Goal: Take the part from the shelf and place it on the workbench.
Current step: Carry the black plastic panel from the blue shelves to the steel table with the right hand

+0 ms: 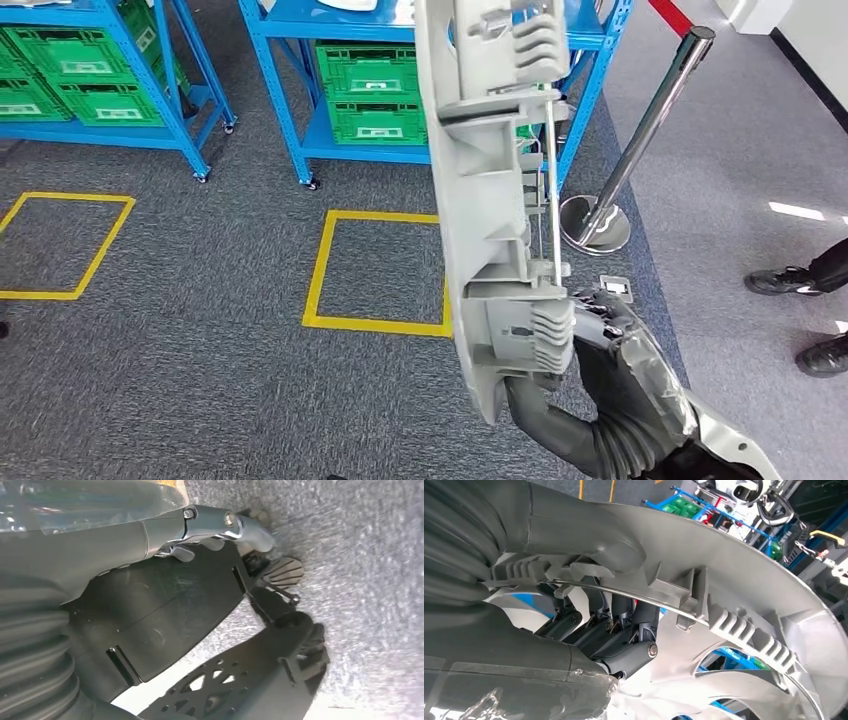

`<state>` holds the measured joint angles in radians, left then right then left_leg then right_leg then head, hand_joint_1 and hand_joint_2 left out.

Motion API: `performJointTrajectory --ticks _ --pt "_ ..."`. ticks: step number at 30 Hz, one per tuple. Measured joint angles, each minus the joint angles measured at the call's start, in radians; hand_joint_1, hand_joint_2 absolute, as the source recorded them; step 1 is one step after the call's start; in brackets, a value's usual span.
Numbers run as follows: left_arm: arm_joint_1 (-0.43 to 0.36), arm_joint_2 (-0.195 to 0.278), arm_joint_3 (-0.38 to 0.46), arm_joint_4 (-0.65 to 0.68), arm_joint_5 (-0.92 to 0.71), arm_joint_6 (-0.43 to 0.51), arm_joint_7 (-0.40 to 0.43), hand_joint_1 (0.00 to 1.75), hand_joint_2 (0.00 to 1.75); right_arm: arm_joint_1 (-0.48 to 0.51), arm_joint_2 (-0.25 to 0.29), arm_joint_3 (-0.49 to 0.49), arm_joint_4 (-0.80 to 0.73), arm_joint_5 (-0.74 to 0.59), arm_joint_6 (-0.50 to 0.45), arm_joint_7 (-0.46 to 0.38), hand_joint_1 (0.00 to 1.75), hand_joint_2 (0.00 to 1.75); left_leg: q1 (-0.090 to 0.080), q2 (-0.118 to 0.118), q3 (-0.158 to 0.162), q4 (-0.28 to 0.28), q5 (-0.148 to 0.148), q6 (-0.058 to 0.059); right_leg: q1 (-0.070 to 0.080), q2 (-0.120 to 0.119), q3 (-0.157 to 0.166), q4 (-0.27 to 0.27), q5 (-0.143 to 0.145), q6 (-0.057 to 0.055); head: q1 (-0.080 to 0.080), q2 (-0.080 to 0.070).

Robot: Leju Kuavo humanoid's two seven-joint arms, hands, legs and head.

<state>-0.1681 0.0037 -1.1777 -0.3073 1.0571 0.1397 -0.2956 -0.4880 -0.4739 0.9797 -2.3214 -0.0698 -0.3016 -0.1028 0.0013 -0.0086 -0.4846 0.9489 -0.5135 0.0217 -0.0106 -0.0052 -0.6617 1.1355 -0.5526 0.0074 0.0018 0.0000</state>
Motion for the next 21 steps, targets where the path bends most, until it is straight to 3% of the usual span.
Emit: performJointTrajectory --ticks 2,3,4,5,7,9,11,13,14,16,18,19,21 --pt "0.001 -0.001 -0.001 0.0 0.0 0.0 -0.001 0.0 1.75 0.003 -0.001 -0.001 0.0 0.0 0.0 -0.001 1.75 1.75 0.0 0.0 -0.009 0.007 0.002 0.001 -0.004 0.0 -0.05 0.123 -0.043 0.008 0.006 0.0" --pt "0.0 -0.001 -0.002 0.0 0.0 0.0 -0.002 0.0 1.75 0.005 -0.002 -0.001 0.001 0.0 0.0 -0.001 1.75 1.75 0.001 -0.002 -0.011 0.012 0.002 0.001 -0.006 0.0 -0.056 0.145 -0.041 0.011 0.008 0.0" --pt "0.0 -0.001 -0.002 0.0 0.0 0.0 -0.002 0.0 1.75 0.006 -0.002 -0.002 0.002 0.0 0.0 -0.001 1.75 1.75 0.001 -0.005 -0.013 0.016 0.001 -0.001 -0.008 0.001 -0.044 0.128 -0.02 0.013 0.009 0.0" --pt "0.0 -0.001 -0.003 0.0 0.0 0.0 -0.002 0.0 1.75 0.007 -0.002 -0.002 0.003 0.0 0.0 -0.001 1.75 1.75 0.002 -0.011 -0.013 0.021 -0.001 -0.003 -0.01 0.005 -0.014 0.074 0.013 0.014 0.01 0.0" --pt "-0.003 -0.001 -0.004 0.0 0.001 0.0 -0.002 0.0 1.75 0.008 -0.002 -0.005 0.004 0.0 0.0 -0.001 1.75 1.75 0.003 -0.023 -0.02 0.035 -0.006 -0.012 -0.016 0.042 0.051 -0.051 0.057 0.011 0.011 0.0" --pt "-0.005 -0.001 -0.005 0.0 0.001 0.0 -0.004 0.0 1.75 0.011 -0.002 -0.007 0.004 0.0 0.0 -0.002 1.75 1.75 0.004 -0.036 -0.037 0.045 -0.005 -0.025 -0.017 0.07 0.075 -0.104 0.057 0.001 0.011 0.0" --pt "-0.007 -0.002 -0.005 0.0 0.001 0.0 -0.005 0.0 1.75 0.014 -0.002 -0.009 0.004 0.0 0.0 -0.002 1.75 1.75 0.006 -0.052 -0.048 0.047 0.0 -0.038 -0.016 0.056 0.073 -0.11 0.056 -0.01 0.01 0.0" --pt "-0.007 -0.001 -0.005 -0.001 0.001 0.0 -0.007 0.0 1.75 0.016 -0.002 -0.011 0.005 0.0 0.0 -0.002 1.75 1.75 0.006 -0.045 -0.061 0.068 -0.017 -0.049 -0.018 0.033 0.075 -0.117 0.06 -0.023 0.007 0.0" --pt "-0.008 -0.001 -0.005 -0.001 0.001 0.0 -0.008 0.0 1.75 0.017 -0.002 -0.013 0.005 0.0 0.0 -0.002 1.75 1.75 0.006 -0.033 -0.077 0.103 -0.04 -0.054 -0.02 0.021 0.077 -0.121 0.062 -0.029 0.003 0.0" --pt "-0.013 0.0 -0.005 -0.001 0.001 0.0 -0.011 0.0 1.75 0.018 -0.002 -0.014 0.005 0.0 0.0 -0.002 1.75 1.75 0.008 -0.012 -0.126 0.225 -0.103 -0.062 -0.017 -0.003 0.077 -0.122 0.063 -0.036 -0.005 0.0" --pt "-0.018 0.0 -0.005 -0.001 0.001 0.0 -0.013 0.0 1.75 0.019 -0.002 -0.015 0.005 0.0 0.0 -0.002 1.75 1.75 0.009 -0.007 -0.153 0.314 -0.129 -0.066 -0.014 -0.028 0.076 -0.12 0.063 -0.037 -0.009 0.0" --pt "-0.018 0.0 -0.005 -0.001 0.001 0.0 -0.012 0.0 1.75 0.019 -0.002 -0.015 0.005 0.0 0.0 -0.002 1.75 1.75 0.01 -0.005 -0.144 0.307 -0.116 -0.066 -0.013 -0.04 0.076 -0.119 0.063 -0.037 -0.011 0.0" --pt "-0.012 0.0 -0.005 -0.001 0.002 0.0 -0.01 0.0 1.75 0.02 -0.002 -0.015 0.005 0.0 0.0 -0.002 1.75 1.75 0.008 0.015 -0.085 0.196 -0.052 -0.059 -0.011 -0.059 0.077 -0.117 0.062 -0.036 -0.013 0.0"
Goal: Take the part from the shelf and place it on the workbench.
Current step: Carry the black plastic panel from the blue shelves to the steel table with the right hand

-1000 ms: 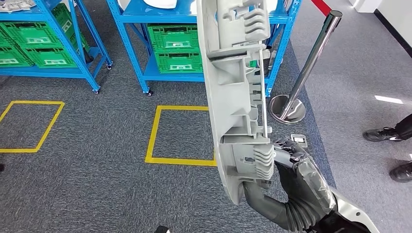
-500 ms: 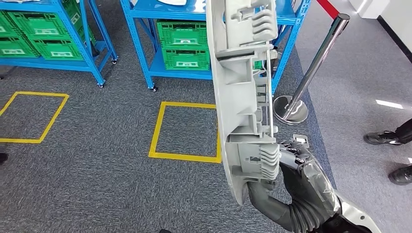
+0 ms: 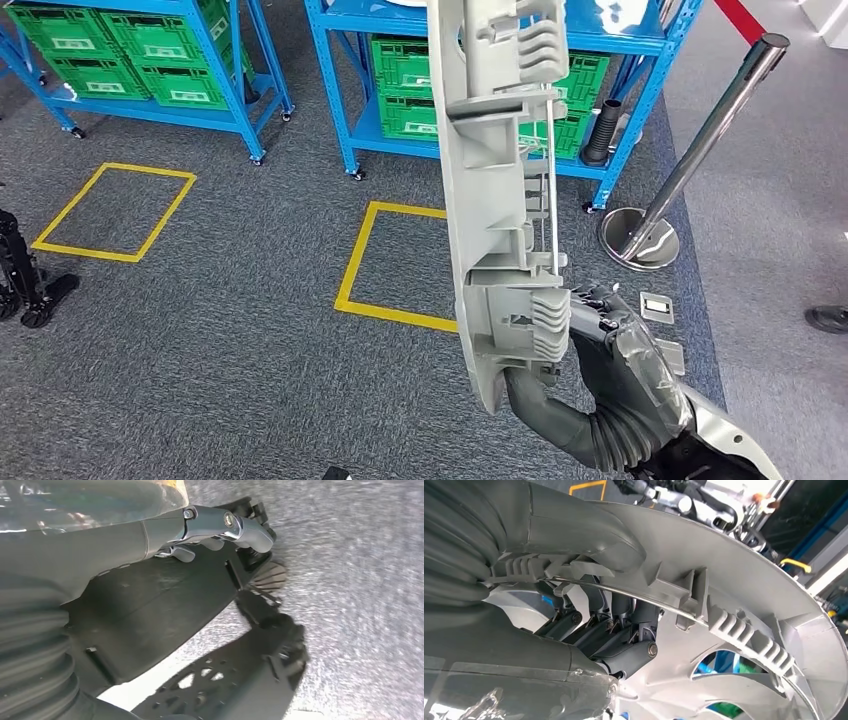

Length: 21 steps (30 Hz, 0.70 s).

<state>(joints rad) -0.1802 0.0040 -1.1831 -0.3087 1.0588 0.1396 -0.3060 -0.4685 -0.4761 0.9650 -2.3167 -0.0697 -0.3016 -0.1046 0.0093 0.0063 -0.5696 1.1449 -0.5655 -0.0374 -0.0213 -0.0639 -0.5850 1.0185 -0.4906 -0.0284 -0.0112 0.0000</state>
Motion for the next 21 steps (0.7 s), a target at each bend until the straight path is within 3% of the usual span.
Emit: performJointTrajectory --ticks 2,4,6,7,9,11,12,13,15,17,19,21 --pt "0.007 0.001 -0.001 0.0 0.0 0.0 0.002 0.0 1.75 0.0 0.0 -0.001 0.0 0.001 0.0 0.0 1.75 1.75 -0.009 0.047 0.05 -0.113 0.038 0.012 0.006 -0.017 -0.002 0.003 0.001 0.006 -0.002 0.0" --pt "0.01 0.001 -0.001 0.0 0.0 0.0 0.003 0.0 1.75 0.001 0.0 -0.003 0.0 0.002 0.0 0.0 1.75 1.75 -0.017 0.066 0.055 -0.15 0.037 0.023 0.01 -0.037 -0.008 0.004 0.005 0.016 -0.003 0.0" --pt "0.013 0.001 -0.001 0.0 0.0 0.0 0.001 0.0 1.75 0.001 -0.001 -0.005 0.0 0.003 0.0 0.0 1.75 1.75 -0.016 0.044 0.052 -0.16 0.043 0.034 0.008 -0.047 -0.01 0.004 0.005 0.027 -0.001 0.0" --pt "0.013 0.001 -0.001 0.0 0.0 0.0 0.0 0.0 1.75 0.001 -0.001 -0.006 0.0 0.003 0.0 0.0 1.75 1.75 -0.014 0.032 0.052 -0.163 0.048 0.04 0.005 -0.031 -0.013 0.015 -0.007 0.033 0.0 0.0" --pt "0.012 -0.001 -0.001 -0.001 0.0 0.0 0.0 0.0 1.75 0.002 -0.002 -0.007 0.0 0.004 0.0 0.0 1.75 1.75 -0.009 0.011 0.053 -0.168 0.059 0.049 0.001 0.026 -0.047 0.098 -0.063 0.04 0.008 0.0" --pt "0.011 -0.002 -0.001 -0.001 0.0 0.0 -0.001 0.0 1.75 0.005 -0.004 -0.007 0.0 0.007 0.0 0.0 1.75 1.75 -0.01 -0.012 0.048 -0.166 0.063 0.055 0.001 0.055 -0.102 0.226 -0.121 0.041 0.016 0.0" --pt "0.011 -0.002 -0.001 -0.001 0.0 0.0 -0.001 0.0 1.75 0.008 -0.004 -0.007 0.0 0.008 0.0 0.001 1.75 1.75 -0.011 -0.026 0.046 -0.164 0.064 0.056 0.001 0.057 -0.118 0.266 -0.128 0.04 0.017 0.0" --pt "0.01 -0.002 -0.001 -0.001 0.0 0.0 -0.002 0.0 1.75 0.01 -0.004 -0.007 0.0 0.009 0.0 0.002 1.75 1.75 -0.012 -0.04 0.045 -0.161 0.064 0.056 0.001 0.059 -0.119 0.269 -0.116 0.039 0.018 0.0" --pt "0.009 -0.002 -0.001 -0.002 0.0 0.0 -0.002 0.0 1.75 0.012 -0.005 -0.007 0.0 0.011 0.0 0.003 1.75 1.75 -0.012 -0.069 0.044 -0.154 0.062 0.053 0.001 0.073 -0.073 0.172 -0.049 0.034 0.02 0.0" --pt "0.007 -0.004 -0.001 -0.002 0.0 0.0 -0.002 0.0 1.75 0.012 -0.006 -0.007 0.0 0.013 0.0 0.003 1.75 1.75 -0.012 -0.094 0.037 -0.146 0.06 0.045 -0.003 0.117 -0.02 0.057 -0.007 0.026 0.021 0.0" --pt "0.005 -0.006 -0.001 -0.002 0.0 0.0 -0.003 0.0 1.75 0.012 -0.006 -0.008 -0.001 0.014 0.001 0.004 1.75 1.75 -0.008 -0.115 0.022 -0.141 0.063 0.032 -0.003 0.141 -0.005 0.017 -0.008 0.021 0.021 0.0" --pt "0.004 -0.006 -0.001 -0.003 0.0 0.001 -0.004 0.0 1.75 0.012 -0.007 -0.009 0.0 0.014 0.003 0.004 1.75 1.75 -0.004 -0.129 0.013 -0.141 0.067 0.019 -0.002 0.119 -0.004 0.01 -0.006 0.014 0.021 0.0"
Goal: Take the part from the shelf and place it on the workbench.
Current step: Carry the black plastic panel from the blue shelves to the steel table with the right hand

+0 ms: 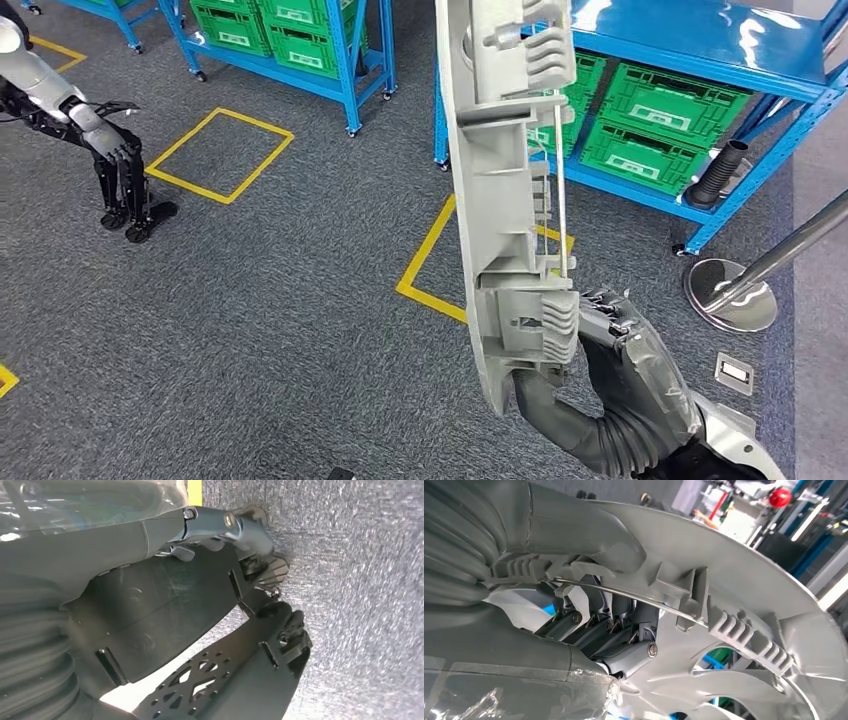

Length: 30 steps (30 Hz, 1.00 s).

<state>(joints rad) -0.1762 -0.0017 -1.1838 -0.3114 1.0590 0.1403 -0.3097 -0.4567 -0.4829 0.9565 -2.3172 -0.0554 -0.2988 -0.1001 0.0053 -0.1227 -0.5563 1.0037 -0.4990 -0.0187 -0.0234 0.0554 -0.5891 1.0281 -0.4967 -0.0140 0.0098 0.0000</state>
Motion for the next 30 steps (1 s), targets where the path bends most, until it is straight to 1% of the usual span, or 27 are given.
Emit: performJointTrajectory --ticks 1,2,4,5,6,7,8,9,11,12,13,15,16,17,18,19,20,21,22,23,24,25,26,27,28,29,30 --pt "0.0 0.0 0.0 0.0 0.0 0.0 0.0 0.0 1.75 0.0 0.0 0.0 0.0 0.0 0.0 0.0 1.75 1.75 -0.001 0.012 -0.004 0.007 -0.006 -0.006 -0.002 -0.013 0.003 -0.004 0.001 -0.005 -0.001 0.0" --pt "-0.001 0.001 0.0 0.0 0.0 0.0 0.0 0.0 1.75 0.0 0.0 -0.001 0.0 0.0 0.0 0.001 1.75 1.75 -0.003 0.035 -0.014 0.03 -0.022 -0.011 -0.004 -0.027 0.006 -0.009 0.002 -0.01 -0.005 0.0" --pt "-0.006 0.002 0.0 0.0 0.0 0.0 -0.002 0.0 1.75 0.001 0.0 -0.003 0.0 0.0 0.0 0.001 1.75 1.75 -0.002 0.089 -0.06 0.138 -0.079 -0.021 -0.003 -0.057 0.01 -0.012 0.001 -0.018 -0.014 0.0" --pt "-0.01 0.002 0.001 0.0 0.0 0.0 -0.002 0.0 1.75 0.001 0.0 -0.004 0.0 0.0 0.0 0.001 1.75 1.75 0.0 0.102 -0.089 0.205 -0.107 -0.025 -0.002 -0.072 0.011 -0.011 -0.001 -0.02 -0.016 0.0" --pt "-0.013 0.002 0.001 0.0 0.0 0.0 -0.003 0.0 1.75 0.002 0.0 -0.004 0.0 0.0 0.001 0.001 1.75 1.75 0.002 0.107 -0.109 0.255 -0.122 -0.028 -0.001 -0.087 0.011 -0.011 -0.002 -0.021 -0.018 0.0" --pt "-0.014 0.002 0.001 0.0 0.0 0.0 -0.003 0.0 1.75 0.002 0.0 -0.004 0.0 0.0 0.001 0.001 1.75 1.75 0.003 0.109 -0.113 0.272 -0.119 -0.03 -0.001 -0.101 0.012 -0.01 -0.003 -0.021 -0.019 0.0" --pt "-0.013 0.002 0.001 0.0 0.0 0.0 -0.002 0.0 1.75 0.002 0.0 -0.004 0.0 0.0 0.001 0.001 1.75 1.75 0.004 0.113 -0.098 0.247 -0.097 -0.029 0.0 -0.113 0.013 -0.009 -0.005 -0.02 -0.02 0.0" --pt "-0.01 0.002 0.001 0.0 0.0 0.0 -0.001 0.0 1.75 0.002 0.0 -0.004 0.0 0.0 0.002 0.001 1.75 1.75 0.004 0.124 -0.067 0.189 -0.061 -0.027 0.0 -0.125 0.015 -0.008 -0.007 -0.018 -0.021 0.0" --pt "-0.002 0.004 0.0 0.0 0.0 0.0 0.001 0.0 1.75 0.002 0.0 -0.004 0.0 0.0 0.002 0.001 1.75 1.75 -0.004 0.172 -0.005 0.059 -0.007 -0.016 0.004 -0.145 0.018 -0.006 -0.01 -0.012 -0.023 0.0" --pt "0.0 0.005 0.0 0.0 0.0 0.0 0.001 0.0 1.75 0.002 0.0 -0.005 0.0 0.001 0.003 0.001 1.75 1.75 -0.009 0.192 0.01 0.02 0.002 -0.009 0.006 -0.156 0.018 -0.006 -0.01 -0.008 -0.024 0.0" --pt "0.002 0.005 0.0 0.0 0.0 0.0 0.001 0.0 1.75 0.003 0.0 -0.006 0.0 0.001 0.003 0.001 1.75 1.75 -0.014 0.201 0.013 0.004 0.0 -0.003 0.009 -0.166 0.017 -0.005 -0.01 -0.003 -0.023 0.0" --pt "0.004 0.006 0.0 0.0 0.0 0.0 0.0 0.0 1.75 0.003 -0.001 -0.007 0.0 0.001 0.003 0.002 1.75 1.75 -0.016 0.181 0.008 -0.005 0.003 0.01 0.009 -0.189 0.017 -0.007 -0.011 0.008 -0.022 0.0" --pt "0.005 0.006 0.0 0.0 0.0 0.0 0.0 0.0 1.75 0.003 -0.001 -0.007 0.0 0.001 0.003 0.002 1.75 1.75 -0.014 0.167 0.007 -0.009 0.008 0.016 0.006 -0.179 0.017 -0.003 -0.018 0.013 -0.021 0.0" --pt "0.005 0.005 0.0 -0.001 0.0 0.0 -0.001 0.0 1.75 0.003 -0.001 -0.008 0.0 0.001 0.003 0.002 1.75 1.75 -0.011 0.154 0.007 -0.014 0.013 0.022 0.004 -0.155 0.01 0.015 -0.033 0.017 -0.019 0.0" --pt "0.004 0.005 0.0 -0.001 0.0 0.0 0.0 0.0 1.75 0.003 -0.002 -0.008 0.0 0.001 0.003 0.002 1.75 1.75 -0.008 0.142 0.008 -0.018 0.017 0.027 0.002 -0.121 -0.006 0.054 -0.059 0.02 -0.015 0.0" --pt "0.004 0.004 0.0 -0.001 0.0 0.0 0.0 0.0 1.75 0.004 -0.003 -0.008 0.0 0.001 0.003 0.002 1.75 1.75 -0.008 0.13 0.007 -0.019 0.019 0.03 0.001 -0.087 -0.032 0.113 -0.09 0.021 -0.01 0.0" --pt "0.004 0.004 0.0 -0.001 0.0 0.0 0.0 0.0 1.75 0.006 -0.003 -0.008 -0.001 0.001 0.003 0.002 1.75 1.75 -0.008 0.117 0.007 -0.018 0.02 0.031 0.002 -0.069 -0.064 0.183 -0.121 0.021 -0.006 0.0" --pt "0.004 0.003 0.0 -0.001 0.0 0.0 0.0 0.0 1.75 0.008 -0.004 -0.008 -0.001 0.001 0.003 0.002 1.75 1.75 -0.009 0.103 0.007 -0.017 0.02 0.032 0.003 -0.062 -0.093 0.24 -0.139 0.021 -0.003 0.0" --pt "0.004 0.002 0.0 -0.001 0.0 0.0 0.0 0.0 1.75 0.01 -0.004 -0.008 0.0 0.001 0.003 0.002 1.75 1.75 -0.009 0.088 0.007 -0.016 0.02 0.032 0.003 -0.06 -0.108 0.269 -0.138 0.02 -0.001 0.0" --pt "0.004 0.002 0.0 -0.002 -0.001 0.0 0.0 0.0 1.75 0.012 -0.005 -0.008 0.0 0.001 0.003 0.003 1.75 1.75 -0.01 0.072 0.007 -0.014 0.02 0.032 0.003 -0.058 -0.106 0.259 -0.117 0.019 -0.001 0.0" --pt "0.003 0.001 0.0 -0.002 -0.001 0.0 0.0 0.0 1.75 0.013 -0.005 -0.008 0.0 0.002 0.003 0.003 1.75 1.75 -0.009 0.057 0.008 -0.012 0.019 0.031 0.003 -0.053 -0.087 0.21 -0.08 0.018 0.0 0.0" --pt "0.003 0.001 0.0 -0.002 -0.002 0.0 0.0 0.0 1.75 0.013 -0.005 -0.008 0.0 0.003 0.003 0.004 1.75 1.75 -0.009 0.043 0.007 -0.009 0.017 0.029 0.001 -0.037 -0.058 0.141 -0.042 0.016 0.001 0.0" --pt "0.002 0.0 0.0 -0.002 -0.002 0.0 0.0 0.0 1.75 0.013 -0.006 -0.008 -0.001 0.005 0.002 0.004 1.75 1.75 -0.009 0.029 0.005 -0.004 0.015 0.025 -0.002 -0.016 -0.03 0.078 -0.016 0.014 0.002 0.0" --pt "0.001 0.0 0.0 -0.003 -0.004 0.0 0.0 0.0 1.75 0.014 -0.006 -0.008 -0.002 0.008 0.002 0.005 1.75 1.75 -0.009 0.017 0.0 0.0 0.015 0.02 -0.003 0.001 -0.01 0.033 -0.002 0.012 0.002 0.0" --pt "0.0 -0.001 0.0 -0.003 -0.006 0.0 0.0 0.0 1.75 0.016 -0.007 -0.008 -0.004 0.012 0.001 0.007 1.75 1.75 -0.008 0.006 -0.006 0.003 0.015 0.014 -0.003 0.012 -0.001 0.011 0.0 0.009 0.002 0.0" --pt "0.0 -0.001 0.0 -0.003 -0.009 0.0 0.0 0.0 1.75 0.017 -0.007 -0.008 -0.005 0.015 0.0 0.009 1.75 1.75 -0.007 -0.004 -0.011 0.005 0.016 0.008 -0.002 0.01 0.001 0.007 -0.004 0.006 0.002 0.0" --pt "-0.001 0.0 0.0 -0.003 -0.012 0.0 0.0 0.0 1.75 0.018 -0.007 -0.008 -0.007 0.018 -0.001 0.011 1.75 1.75 -0.005 -0.014 -0.013 0.004 0.017 0.002 -0.002 -0.001 0.001 0.006 -0.004 0.001 0.002 0.0"
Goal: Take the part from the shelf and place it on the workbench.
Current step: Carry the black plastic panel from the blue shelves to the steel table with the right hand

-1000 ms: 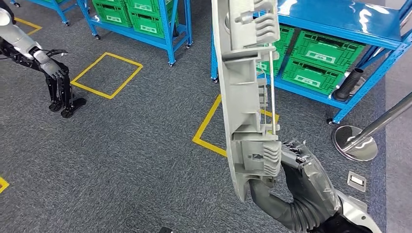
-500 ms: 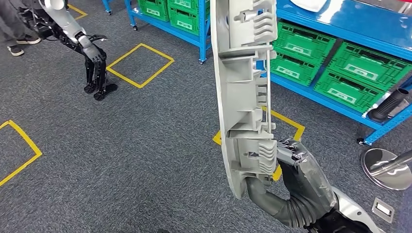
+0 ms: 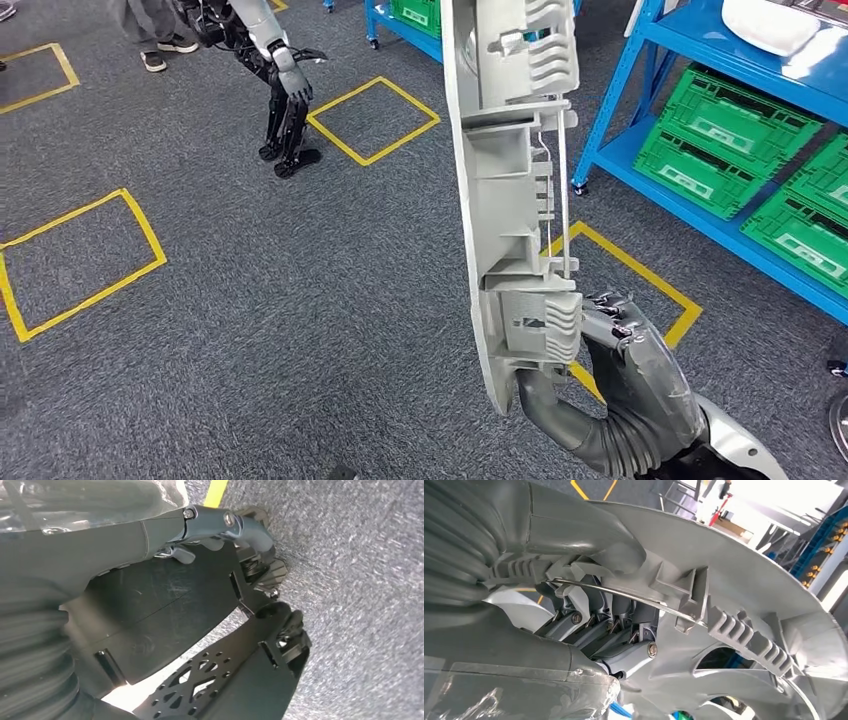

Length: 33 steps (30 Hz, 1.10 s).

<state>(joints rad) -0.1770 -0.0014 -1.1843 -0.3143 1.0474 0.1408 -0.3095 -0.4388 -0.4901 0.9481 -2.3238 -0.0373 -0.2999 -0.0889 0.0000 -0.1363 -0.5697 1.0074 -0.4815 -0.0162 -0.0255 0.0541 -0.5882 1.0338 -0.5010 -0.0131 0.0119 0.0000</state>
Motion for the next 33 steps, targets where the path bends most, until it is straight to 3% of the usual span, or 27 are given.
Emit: performJointTrajectory --ticks 1,3,5,7,8,9,11,12,14,16,18,20,22,23,25,27,29,31,33 --pt "0.0 0.0 0.0 0.0 -0.002 0.0 0.0 0.0 1.75 0.001 0.0 0.0 -0.001 0.002 -0.001 0.003 1.75 1.75 -0.001 0.006 -0.003 0.003 -0.003 -0.006 -0.001 -0.012 0.003 -0.004 0.0 -0.006 -0.001 0.0" --pt "-0.001 0.002 0.0 -0.001 -0.005 0.0 0.0 0.0 1.75 0.003 0.0 0.0 -0.003 0.004 -0.004 0.006 1.75 1.75 -0.003 0.055 -0.024 0.048 -0.033 -0.018 -0.003 -0.039 0.012 -0.011 0.0 -0.018 -0.009 0.0" --pt "-0.006 0.002 -0.001 -0.001 -0.007 0.0 -0.001 0.0 1.75 0.005 0.0 0.0 -0.005 0.005 -0.005 0.007 1.75 1.75 0.001 0.109 -0.074 0.163 -0.087 -0.028 0.0 -0.066 0.018 -0.013 -0.004 -0.026 -0.019 0.0" --pt "-0.012 0.003 -0.001 -0.001 -0.007 0.0 -0.002 0.0 1.75 0.006 0.0 0.001 -0.007 0.006 -0.005 0.007 1.75 1.75 0.006 0.121 -0.112 0.256 -0.112 -0.034 0.002 -0.096 0.022 -0.012 -0.008 -0.028 -0.022 0.0" --pt "-0.012 0.003 -0.001 -0.001 -0.007 0.0 -0.002 0.0 1.75 0.007 0.0 0.001 -0.009 0.006 -0.005 0.007 1.75 1.75 0.008 0.123 -0.109 0.256 -0.101 -0.035 0.003 -0.109 0.024 -0.012 -0.011 -0.028 -0.023 0.0" --pt "-0.01 0.003 -0.002 -0.002 -0.006 0.0 -0.001 0.0 1.75 0.007 0.0 0.001 -0.009 0.006 -0.005 0.008 1.75 1.75 0.008 0.128 -0.089 0.22 -0.073 -0.034 0.004 -0.122 0.028 -0.012 -0.013 -0.027 -0.024 0.0" --pt "-0.002 0.004 -0.005 -0.002 -0.006 0.0 0.001 0.0 1.75 0.007 0.0 0.001 -0.011 0.006 -0.005 0.008 1.75 1.75 0.004 0.162 -0.028 0.102 -0.014 -0.025 0.006 -0.144 0.037 -0.012 -0.02 -0.022 -0.026 0.0" --pt "0.001 0.005 -0.007 -0.002 -0.006 0.0 0.002 0.0 1.75 0.007 0.0 0.001 -0.012 0.007 -0.005 0.008 1.75 1.75 -0.002 0.181 -0.006 0.053 0.0 -0.017 0.009 -0.155 0.039 -0.012 -0.022 -0.018 -0.027 0.0" --pt "0.005 0.006 -0.012 -0.002 -0.005 0.001 0.0 0.0 1.75 0.007 0.0 0.002 -0.015 0.01 -0.005 0.008 1.75 1.75 -0.012 0.2 0.01 0.014 -0.005 0.0 0.013 -0.177 0.039 -0.012 -0.025 -0.008 -0.028 0.0" --pt "0.007 0.006 -0.015 -0.002 -0.003 0.001 -0.003 0.0 1.75 0.006 0.0 0.002 -0.018 0.012 -0.004 0.009 1.75 1.75 -0.011 0.178 0.012 -0.002 -0.004 0.015 0.013 -0.196 0.04 -0.011 -0.028 0.002 -0.027 0.0" --pt "0.007 0.006 -0.016 -0.003 -0.001 0.002 -0.005 0.0 1.75 0.006 0.0 0.002 -0.02 0.013 -0.003 0.009 1.75 1.75 -0.006 0.153 0.015 -0.014 0.005 0.026 0.009 -0.153 0.028 0.024 -0.056 0.009 -0.023 0.0" --pt "0.007 0.005 -0.017 -0.004 0.0 0.004 -0.007 0.0 1.75 0.01 -0.002 0.002 -0.023 0.017 -0.002 0.009 1.75 1.75 -0.004 0.129 0.018 -0.019 0.008 0.032 0.007 -0.083 -0.027 0.137 -0.111 0.012 -0.014 0.0" --pt "0.007 0.004 -0.018 -0.005 0.0 0.005 -0.009 0.0 1.75 0.016 -0.003 0.003 -0.024 0.02 -0.002 0.01 1.75 1.75 -0.004 0.101 0.018 -0.019 0.008 0.034 0.007 -0.061 -0.091 0.251 -0.141 0.013 -0.008 0.0" --pt "0.007 0.004 -0.019 -0.006 0.001 0.005 -0.01 0.0 1.75 0.018 -0.003 0.003 -0.024 0.02 -0.002 0.011 1.75 1.75 -0.004 0.086 0.019 -0.018 0.008 0.034 0.007 -0.059 -0.105 0.266 -0.129 0.013 -0.006 0.0" --pt "0.007 0.003 -0.019 -0.007 0.006 0.005 -0.013 0.0 1.75 0.021 -0.003 0.004 -0.025 0.021 -0.002 0.014 1.75 1.75 -0.003 0.054 0.023 -0.014 0.004 0.03 0.004 -0.047 -0.08 0.18 -0.053 0.013 -0.004 0.0" --pt "0.006 0.003 -0.019 -0.008 0.011 0.006 -0.017 0.0 1.75 0.022 -0.004 0.005 -0.027 0.022 -0.002 0.015 1.75 1.75 -0.002 0.025 0.019 -0.002 -0.003 0.021 -0.004 0.001 -0.034 0.059 0.006 0.012 -0.003 0.0" --pt "0.005 0.003 -0.019 -0.008 0.013 0.008 -0.02 0.0 1.75 0.022 -0.004 0.005 -0.03 0.023 -0.002 0.017 1.75 1.75 0.001 0.003 0.007 0.005 -0.005 0.009 -0.005 0.03 -0.016 0.015 0.011 0.008 -0.003 0.0" --pt "0.005 0.004 -0.019 -0.008 0.013 0.009 -0.021 0.0 1.75 0.021 -0.004 0.005 -0.032 0.024 -0.001 0.019 1.75 1.75 0.005 -0.016 0.001 0.005 -0.004 -0.002 -0.003 0.009 -0.012 0.01 0.01 -0.003 -0.003 0.0" --pt "0.005 0.004 -0.019 -0.008 0.014 0.009 -0.021 0.0 1.75 0.021 -0.003 0.005 -0.033 0.024 -0.001 0.02 1.75 1.75 0.003 0.024 -0.01 0.032 -0.022 -0.012 -0.004 -0.02 -0.002 0.001 0.009 -0.017 -0.009 0.0"
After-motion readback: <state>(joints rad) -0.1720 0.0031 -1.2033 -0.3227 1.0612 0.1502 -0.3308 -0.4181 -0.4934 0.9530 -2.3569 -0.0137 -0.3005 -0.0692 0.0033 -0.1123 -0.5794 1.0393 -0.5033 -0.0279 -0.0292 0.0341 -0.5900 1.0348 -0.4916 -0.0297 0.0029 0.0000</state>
